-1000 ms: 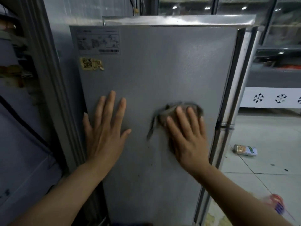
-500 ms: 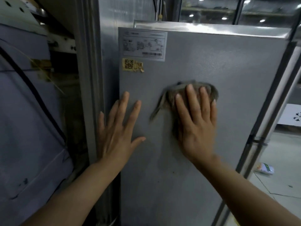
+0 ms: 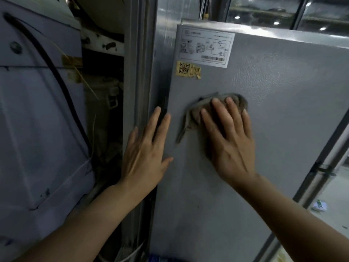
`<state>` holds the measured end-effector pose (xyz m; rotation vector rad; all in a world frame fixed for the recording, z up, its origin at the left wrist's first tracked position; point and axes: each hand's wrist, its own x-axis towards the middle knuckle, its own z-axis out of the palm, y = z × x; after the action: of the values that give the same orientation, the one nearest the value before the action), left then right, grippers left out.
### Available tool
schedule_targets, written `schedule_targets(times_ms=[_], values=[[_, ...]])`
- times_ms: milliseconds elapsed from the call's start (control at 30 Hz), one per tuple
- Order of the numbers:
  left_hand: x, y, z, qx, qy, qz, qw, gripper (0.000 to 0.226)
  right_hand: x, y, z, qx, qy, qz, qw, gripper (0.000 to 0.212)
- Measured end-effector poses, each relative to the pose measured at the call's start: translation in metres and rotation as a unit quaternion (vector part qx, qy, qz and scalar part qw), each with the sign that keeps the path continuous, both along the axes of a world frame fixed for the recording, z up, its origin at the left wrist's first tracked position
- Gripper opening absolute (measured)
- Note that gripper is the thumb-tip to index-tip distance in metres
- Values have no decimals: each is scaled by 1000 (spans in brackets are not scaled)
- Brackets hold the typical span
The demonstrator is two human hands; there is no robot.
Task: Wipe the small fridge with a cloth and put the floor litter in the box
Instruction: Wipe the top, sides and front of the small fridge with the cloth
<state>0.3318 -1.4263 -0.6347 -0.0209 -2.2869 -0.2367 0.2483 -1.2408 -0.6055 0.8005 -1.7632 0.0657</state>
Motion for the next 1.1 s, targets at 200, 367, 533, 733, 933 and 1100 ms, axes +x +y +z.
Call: schedule_targets(times_ms=[200, 367, 533, 733, 933, 1100], values=[[10, -13, -21, 26, 14, -30, 999, 95, 2, -2, -75, 232, -1, -13, 973, 57], [15, -15, -19, 77, 6, -49, 996, 86, 4, -23, -13, 187, 25, -3, 982, 57], [23, -19, -18, 121, 10, -59, 991, 85, 1, -54, 36, 75, 57, -11, 996, 47], [20, -21, -40, 113, 14, -37, 993, 79, -6, -55, -13, 165, 81, 40, 982, 40], [25, -18, -51, 108, 0, -36, 994, 77, -3, -44, -86, 300, 38, 45, 952, 46], [27, -14, -53, 106, -41, -66, 991, 76, -2, -24, -131, 415, 22, 5, 909, 75]])
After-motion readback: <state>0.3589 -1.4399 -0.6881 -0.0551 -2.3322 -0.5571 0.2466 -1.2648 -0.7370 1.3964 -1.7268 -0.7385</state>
